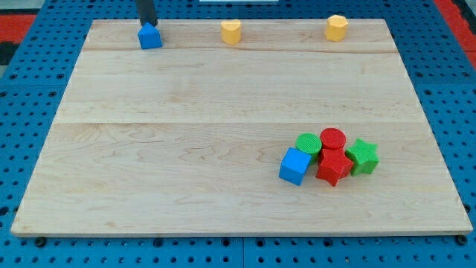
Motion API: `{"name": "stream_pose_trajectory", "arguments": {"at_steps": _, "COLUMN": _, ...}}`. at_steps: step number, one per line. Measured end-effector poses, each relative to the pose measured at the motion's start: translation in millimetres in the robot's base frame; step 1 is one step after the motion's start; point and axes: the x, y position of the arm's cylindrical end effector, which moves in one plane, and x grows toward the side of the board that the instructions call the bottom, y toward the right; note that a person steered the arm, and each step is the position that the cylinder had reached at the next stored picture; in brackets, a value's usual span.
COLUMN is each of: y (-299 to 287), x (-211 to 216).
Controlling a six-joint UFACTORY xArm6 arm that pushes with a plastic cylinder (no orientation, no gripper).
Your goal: Push the blue cube towards to the down side
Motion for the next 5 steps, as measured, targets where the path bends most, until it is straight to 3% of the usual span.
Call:
{"name": "stream_pose_trajectory", "arguments": {"at_steps": 4, "y": -17, "x": 66}}
{"name": "stream_pose_trajectory", "arguments": {"at_steps": 5, "y": 13, "x": 81}}
